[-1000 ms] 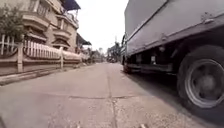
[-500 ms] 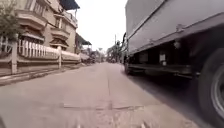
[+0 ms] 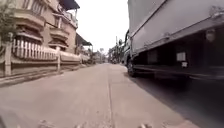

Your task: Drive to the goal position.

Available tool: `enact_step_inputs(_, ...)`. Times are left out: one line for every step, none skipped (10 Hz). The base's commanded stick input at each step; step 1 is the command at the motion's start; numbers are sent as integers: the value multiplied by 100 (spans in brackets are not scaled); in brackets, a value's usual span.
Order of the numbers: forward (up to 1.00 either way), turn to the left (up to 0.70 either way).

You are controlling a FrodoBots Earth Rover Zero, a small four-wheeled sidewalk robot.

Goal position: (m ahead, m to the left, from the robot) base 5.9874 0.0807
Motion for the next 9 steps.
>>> enact_step_inputs(85, 0)
enact_step_inputs(85, 0)
enact_step_inputs(85, 0)
enact_step_inputs(85, 0)
enact_step_inputs(85, 0)
enact_step_inputs(85, 0)
enact_step_inputs(85, 0)
enact_step_inputs(85, 0)
enact_step_inputs(85, 0)
